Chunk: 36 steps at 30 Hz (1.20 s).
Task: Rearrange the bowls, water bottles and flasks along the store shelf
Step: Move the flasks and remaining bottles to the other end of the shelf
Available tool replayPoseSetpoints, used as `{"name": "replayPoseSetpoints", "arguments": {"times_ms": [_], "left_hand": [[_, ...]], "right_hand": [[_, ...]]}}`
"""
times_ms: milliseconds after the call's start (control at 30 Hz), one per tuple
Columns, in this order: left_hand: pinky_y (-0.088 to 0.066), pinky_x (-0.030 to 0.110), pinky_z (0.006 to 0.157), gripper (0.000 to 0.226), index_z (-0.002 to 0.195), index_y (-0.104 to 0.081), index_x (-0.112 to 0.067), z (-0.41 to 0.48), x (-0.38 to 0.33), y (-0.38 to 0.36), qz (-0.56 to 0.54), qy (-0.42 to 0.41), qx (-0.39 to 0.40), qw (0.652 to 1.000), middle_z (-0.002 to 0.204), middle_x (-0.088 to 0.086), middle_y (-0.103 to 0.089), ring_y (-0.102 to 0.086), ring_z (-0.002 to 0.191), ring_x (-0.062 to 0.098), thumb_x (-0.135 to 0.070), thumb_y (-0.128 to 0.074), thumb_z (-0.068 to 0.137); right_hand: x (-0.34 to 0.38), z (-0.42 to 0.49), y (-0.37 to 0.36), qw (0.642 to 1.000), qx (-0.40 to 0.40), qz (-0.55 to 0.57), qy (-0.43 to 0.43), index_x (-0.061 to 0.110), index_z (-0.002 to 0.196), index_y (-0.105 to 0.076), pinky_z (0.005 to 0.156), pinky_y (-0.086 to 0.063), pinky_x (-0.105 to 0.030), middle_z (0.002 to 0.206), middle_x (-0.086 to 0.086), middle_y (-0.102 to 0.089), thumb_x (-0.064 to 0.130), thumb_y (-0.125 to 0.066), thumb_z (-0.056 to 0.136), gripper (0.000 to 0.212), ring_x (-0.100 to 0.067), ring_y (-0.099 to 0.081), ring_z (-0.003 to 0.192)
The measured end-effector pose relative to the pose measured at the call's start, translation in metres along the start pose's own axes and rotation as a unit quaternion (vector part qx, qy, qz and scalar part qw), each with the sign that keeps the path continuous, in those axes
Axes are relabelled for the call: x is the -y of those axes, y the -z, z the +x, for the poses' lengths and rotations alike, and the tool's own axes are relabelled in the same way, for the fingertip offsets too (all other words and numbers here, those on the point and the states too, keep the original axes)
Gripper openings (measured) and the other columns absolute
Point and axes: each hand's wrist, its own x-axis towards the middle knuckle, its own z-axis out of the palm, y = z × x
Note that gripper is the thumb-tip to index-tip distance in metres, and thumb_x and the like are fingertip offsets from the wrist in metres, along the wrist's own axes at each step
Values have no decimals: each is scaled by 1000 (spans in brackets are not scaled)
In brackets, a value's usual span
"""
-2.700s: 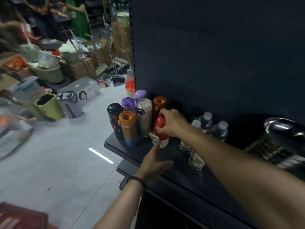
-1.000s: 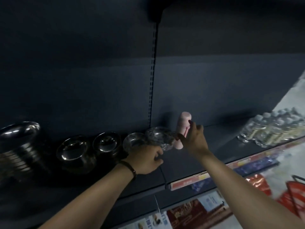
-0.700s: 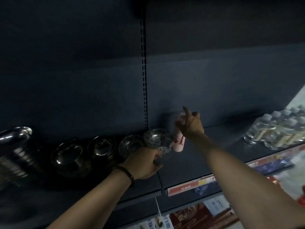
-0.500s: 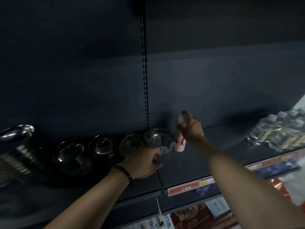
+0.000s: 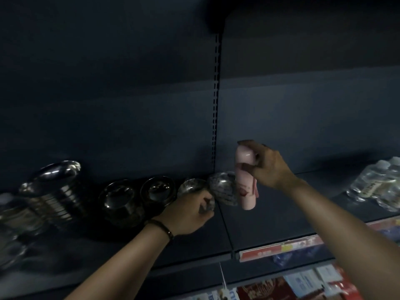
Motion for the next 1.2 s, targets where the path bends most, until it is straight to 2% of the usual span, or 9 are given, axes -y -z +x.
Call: {"name": "replayPoseSetpoints", "arguments": {"times_ms": [133, 300, 433, 533, 667, 833, 900, 1000, 1200], "left_hand": [[-57, 37, 103, 48, 141, -60, -31, -34, 31, 38, 9, 23, -47, 999, 131, -4, -71, -71, 108, 11, -43, -73, 97], [-57, 35, 101, 42, 136, -62, -29, -104, 86, 87, -17, 82, -92, 992, 123, -7, -74, -71, 104, 8, -38, -73, 97], [-62, 38, 92, 34, 119, -63, -41, -169, 146, 121, -40, 152, -120, 980, 111, -16, -73, -71, 100, 3, -59, -66, 91], [-62, 41, 94, 29, 117, -63, -48, -222, 196, 145, -13, 197, -133, 971, 114, -21, -71, -69, 103, 2, -62, -60, 92], [-55, 40, 103, 37, 136, -60, -25, -292, 255, 172, -16, 243, -141, 959, 130, -6, -66, -66, 122, 20, -37, -67, 101], [-59, 36, 96, 47, 124, -63, -36, -375, 334, 194, -113, 305, -222, 919, 117, -13, -74, -72, 112, 11, -43, -78, 81], [-59, 36, 93, 46, 125, -62, -35, -400, 363, 200, -123, 314, -245, 909, 116, -13, -74, -71, 109, 10, -39, -78, 82], [-62, 37, 90, 40, 126, -61, -35, -429, 399, 203, -151, 314, -300, 888, 114, -13, -74, -73, 104, 10, -37, -75, 89], [-59, 44, 105, 59, 145, -52, -32, -460, 469, 202, -239, 313, -347, 851, 132, -12, -68, -66, 121, 9, -35, -73, 90]], "right_hand": [[67, 4, -18, 994, 61, 71, 59, 41, 140, -59, 89, -58, -28, 122, 16, -71, 40, -86, 85, 61, -5, -70, 101], [174, 4, -83, 976, 122, 138, 117, 41, 135, -60, 94, -61, -38, 121, 20, -72, 37, -87, 85, 57, -1, -71, 105], [273, -4, -144, 961, 166, 138, 174, 46, 132, -57, 97, -58, -31, 122, 28, -68, 39, -84, 87, 53, 5, -66, 111], [346, -13, -192, 946, 194, 144, 215, 43, 128, -57, 93, -58, -34, 120, 25, -68, 40, -83, 85, 50, 1, -67, 110], [439, -26, -258, 931, 223, 148, 248, 42, 123, -57, 86, -57, -33, 113, 21, -68, 45, -81, 83, 48, -1, -65, 102], [542, -42, -339, 921, 248, 116, 276, 42, 123, -53, 86, -55, -35, 113, 15, -69, 51, -77, 78, 53, -12, -66, 102], [577, -47, -369, 923, 241, 112, 278, 43, 124, -52, 90, -55, -37, 116, 13, -68, 52, -75, 75, 55, -17, -64, 106], [622, -51, -405, 925, 237, 108, 276, 38, 122, -57, 87, -48, -28, 110, 17, -65, 46, -79, 78, 50, -9, -57, 99], [685, -51, -475, 922, 246, 86, 287, 34, 119, -53, 80, -55, -37, 105, 4, -70, 39, -80, 80, 49, -20, -68, 95]]}}
